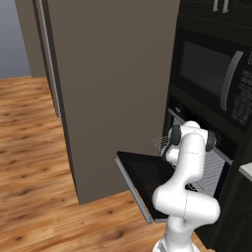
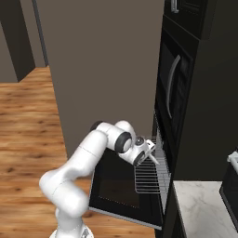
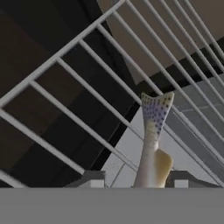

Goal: Place the fish on the rack of the oven, and slide the rack back inside. Close the oven door.

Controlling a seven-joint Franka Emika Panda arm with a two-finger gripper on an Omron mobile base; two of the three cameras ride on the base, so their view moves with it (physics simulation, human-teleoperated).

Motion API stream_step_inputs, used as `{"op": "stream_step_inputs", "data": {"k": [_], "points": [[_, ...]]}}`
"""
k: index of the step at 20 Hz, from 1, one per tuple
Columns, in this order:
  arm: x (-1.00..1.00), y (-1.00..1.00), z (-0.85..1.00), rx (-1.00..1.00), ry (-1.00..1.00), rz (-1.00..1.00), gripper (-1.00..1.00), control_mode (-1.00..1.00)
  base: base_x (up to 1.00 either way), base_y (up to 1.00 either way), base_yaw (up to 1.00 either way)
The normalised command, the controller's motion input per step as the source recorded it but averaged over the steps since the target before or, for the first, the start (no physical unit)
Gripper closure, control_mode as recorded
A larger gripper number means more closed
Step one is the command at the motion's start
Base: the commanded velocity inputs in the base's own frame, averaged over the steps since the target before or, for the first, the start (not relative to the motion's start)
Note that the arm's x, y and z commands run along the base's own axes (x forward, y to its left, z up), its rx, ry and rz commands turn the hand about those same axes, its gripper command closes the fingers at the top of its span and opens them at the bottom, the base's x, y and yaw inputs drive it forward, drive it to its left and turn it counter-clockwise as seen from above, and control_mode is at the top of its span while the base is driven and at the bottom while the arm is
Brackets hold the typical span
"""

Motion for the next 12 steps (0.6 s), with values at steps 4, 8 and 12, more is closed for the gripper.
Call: {"op": "stream_step_inputs", "data": {"k": [4,8,12], "points": [[-0.39,0.35,0.17,0.00,-0.12,0.00,-1.00,-1.00,0.00,0.00,0.00],[-0.33,0.12,0.92,0.00,-0.19,0.00,-1.00,-1.00,0.00,0.00,0.00],[-0.34,0.19,0.97,0.00,-0.07,0.00,-1.00,-1.00,0.00,0.00,0.00]]}}
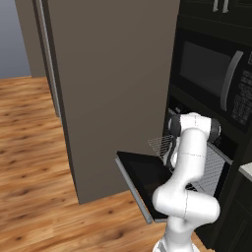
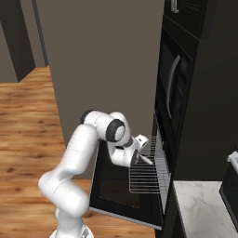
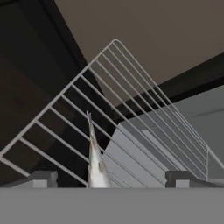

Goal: Place the fish on the rack of the oven, and slide the rack back inside. Close the oven door.

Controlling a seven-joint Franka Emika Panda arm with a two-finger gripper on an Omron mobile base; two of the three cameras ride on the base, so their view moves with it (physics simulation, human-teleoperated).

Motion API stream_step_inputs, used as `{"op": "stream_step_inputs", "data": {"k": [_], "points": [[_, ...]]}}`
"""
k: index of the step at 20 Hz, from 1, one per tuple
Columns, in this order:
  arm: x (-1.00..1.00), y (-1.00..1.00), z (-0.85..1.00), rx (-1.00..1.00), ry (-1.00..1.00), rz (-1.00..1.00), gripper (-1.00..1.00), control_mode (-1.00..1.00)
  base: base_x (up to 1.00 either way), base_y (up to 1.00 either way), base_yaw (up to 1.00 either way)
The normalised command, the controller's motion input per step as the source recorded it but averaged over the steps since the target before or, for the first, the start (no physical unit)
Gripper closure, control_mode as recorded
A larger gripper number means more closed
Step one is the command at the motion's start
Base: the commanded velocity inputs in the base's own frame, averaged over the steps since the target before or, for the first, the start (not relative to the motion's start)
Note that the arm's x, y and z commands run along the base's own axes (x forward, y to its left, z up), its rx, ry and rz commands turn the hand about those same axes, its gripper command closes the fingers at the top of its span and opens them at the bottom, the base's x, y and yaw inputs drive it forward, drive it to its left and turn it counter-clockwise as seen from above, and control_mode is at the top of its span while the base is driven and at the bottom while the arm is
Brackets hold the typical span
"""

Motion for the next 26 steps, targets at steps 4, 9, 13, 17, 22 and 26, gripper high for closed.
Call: {"op": "stream_step_inputs", "data": {"k": [4,9,13,17,22,26], "points": [[-0.62,0.63,0.56,-0.04,0.01,0.03,-1.00,-1.00,0.00,0.00,0.00],[-0.63,0.96,0.41,-0.10,0.02,0.13,-1.00,-1.00,0.00,0.00,0.00],[-0.38,0.99,0.03,-0.25,0.04,0.11,-1.00,-1.00,0.00,0.00,0.00],[-0.02,0.79,0.00,-0.36,0.03,0.09,-1.00,-1.00,0.00,0.00,0.00],[-0.03,0.86,-0.23,-0.32,0.11,0.09,-1.00,-1.00,0.00,0.00,0.00],[-0.18,1.00,-0.74,-0.23,0.13,0.12,-1.00,-1.00,0.00,0.00,0.00]]}}
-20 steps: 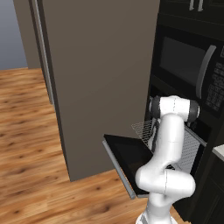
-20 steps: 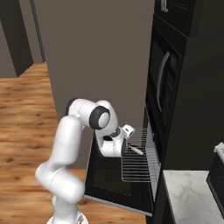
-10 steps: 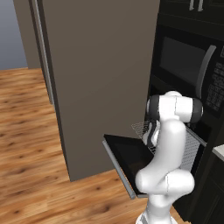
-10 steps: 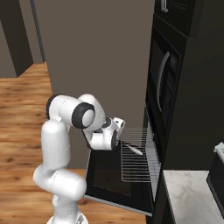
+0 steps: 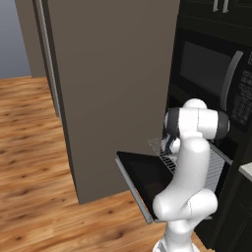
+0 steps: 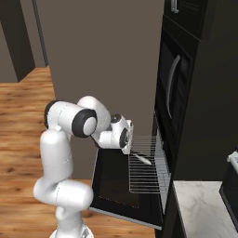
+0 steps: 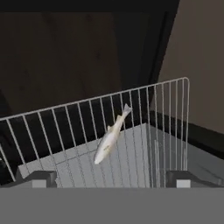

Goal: Place the fish on the rack of the oven, and slide the rack back inside. Close the oven door.

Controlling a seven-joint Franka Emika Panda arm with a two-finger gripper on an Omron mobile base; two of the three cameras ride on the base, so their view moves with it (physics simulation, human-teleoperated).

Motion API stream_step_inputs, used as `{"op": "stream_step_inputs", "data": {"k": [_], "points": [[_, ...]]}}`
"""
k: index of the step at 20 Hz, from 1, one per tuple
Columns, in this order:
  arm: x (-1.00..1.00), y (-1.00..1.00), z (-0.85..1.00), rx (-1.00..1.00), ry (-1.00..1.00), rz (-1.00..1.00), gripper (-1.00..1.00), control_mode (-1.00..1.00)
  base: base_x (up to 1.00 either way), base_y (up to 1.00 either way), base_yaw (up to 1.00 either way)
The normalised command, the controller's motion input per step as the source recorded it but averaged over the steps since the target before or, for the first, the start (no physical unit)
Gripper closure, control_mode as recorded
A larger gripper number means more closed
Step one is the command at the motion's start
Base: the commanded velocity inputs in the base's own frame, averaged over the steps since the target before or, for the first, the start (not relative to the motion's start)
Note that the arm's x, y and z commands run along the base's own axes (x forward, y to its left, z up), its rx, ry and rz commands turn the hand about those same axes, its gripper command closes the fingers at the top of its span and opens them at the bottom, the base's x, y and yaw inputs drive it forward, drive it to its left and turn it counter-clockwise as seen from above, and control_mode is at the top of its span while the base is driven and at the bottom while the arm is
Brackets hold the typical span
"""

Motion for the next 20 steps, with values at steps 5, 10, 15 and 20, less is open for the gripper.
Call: {"op": "stream_step_inputs", "data": {"k": [5,10,15,20], "points": [[-0.43,1.00,-0.83,-0.18,0.03,0.12,-1.00,-1.00,0.00,0.00,0.00],[-0.72,1.00,-0.67,-0.15,0.00,0.11,-1.00,-1.00,0.00,0.00,0.00],[-0.46,0.98,-0.68,-0.11,0.00,0.09,-1.00,-1.00,0.00,0.00,0.00],[0.31,0.46,-0.29,-0.05,0.00,0.01,-1.00,-1.00,0.00,0.00,0.00]]}}
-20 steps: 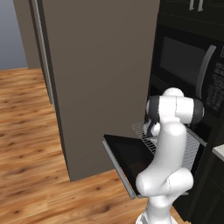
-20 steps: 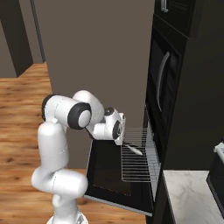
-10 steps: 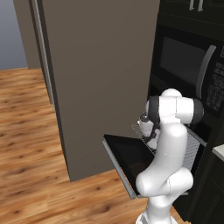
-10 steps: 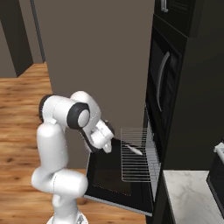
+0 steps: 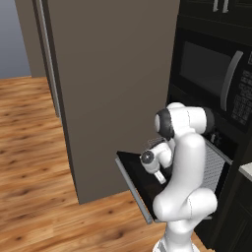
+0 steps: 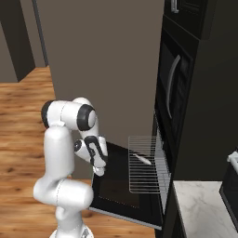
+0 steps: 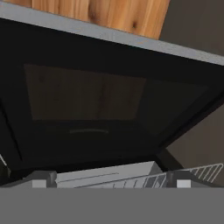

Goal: Place the fish on the rack of the oven, and slide the rack back inside. Close the oven door.

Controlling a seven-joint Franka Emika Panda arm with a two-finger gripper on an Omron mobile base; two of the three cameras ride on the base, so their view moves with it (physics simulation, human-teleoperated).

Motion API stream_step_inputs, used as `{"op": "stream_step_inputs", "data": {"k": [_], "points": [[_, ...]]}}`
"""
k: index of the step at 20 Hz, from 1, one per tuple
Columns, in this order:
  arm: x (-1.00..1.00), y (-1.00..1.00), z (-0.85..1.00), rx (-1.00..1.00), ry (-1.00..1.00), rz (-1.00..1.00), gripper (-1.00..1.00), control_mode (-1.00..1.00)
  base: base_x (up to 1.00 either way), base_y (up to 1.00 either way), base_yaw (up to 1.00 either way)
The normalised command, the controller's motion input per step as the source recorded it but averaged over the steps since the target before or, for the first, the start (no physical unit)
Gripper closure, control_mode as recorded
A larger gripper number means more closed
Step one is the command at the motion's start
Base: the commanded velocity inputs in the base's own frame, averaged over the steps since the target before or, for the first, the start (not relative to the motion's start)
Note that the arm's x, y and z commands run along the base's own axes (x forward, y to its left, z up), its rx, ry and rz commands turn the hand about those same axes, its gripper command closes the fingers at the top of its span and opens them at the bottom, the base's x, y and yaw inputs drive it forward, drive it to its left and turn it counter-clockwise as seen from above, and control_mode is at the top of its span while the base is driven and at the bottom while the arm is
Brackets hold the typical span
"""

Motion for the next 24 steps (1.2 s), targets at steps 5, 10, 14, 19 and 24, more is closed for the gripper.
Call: {"op": "stream_step_inputs", "data": {"k": [5,10,14,19,24], "points": [[0.43,-0.01,-0.12,0.00,-0.01,0.00,-1.00,-1.00,0.00,0.00,0.00],[0.30,-0.34,0.00,0.00,0.03,0.00,-1.00,-1.00,0.00,0.00,0.00],[0.53,-0.25,-0.08,0.00,0.10,0.00,-1.00,-1.00,0.00,0.00,0.00],[0.58,-0.20,-0.19,0.00,0.08,0.01,-1.00,-1.00,0.00,0.00,0.00],[0.53,-0.38,-0.29,-0.01,0.07,0.03,-1.00,-1.00,0.00,0.00,0.00]]}}
